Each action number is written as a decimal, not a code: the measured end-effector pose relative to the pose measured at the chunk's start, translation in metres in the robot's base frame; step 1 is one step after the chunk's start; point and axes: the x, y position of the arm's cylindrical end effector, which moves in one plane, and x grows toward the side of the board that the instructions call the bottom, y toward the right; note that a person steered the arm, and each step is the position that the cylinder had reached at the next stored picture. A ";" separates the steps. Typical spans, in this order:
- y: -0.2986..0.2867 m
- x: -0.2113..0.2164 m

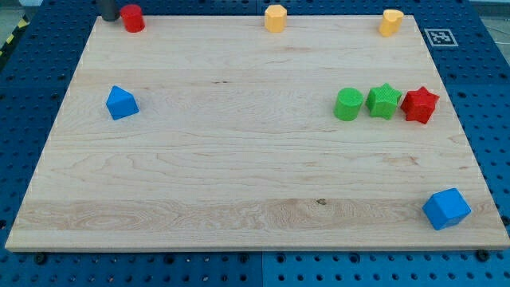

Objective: Move the red circle to the left of the green circle

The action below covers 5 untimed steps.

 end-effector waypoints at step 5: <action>0.131 0.098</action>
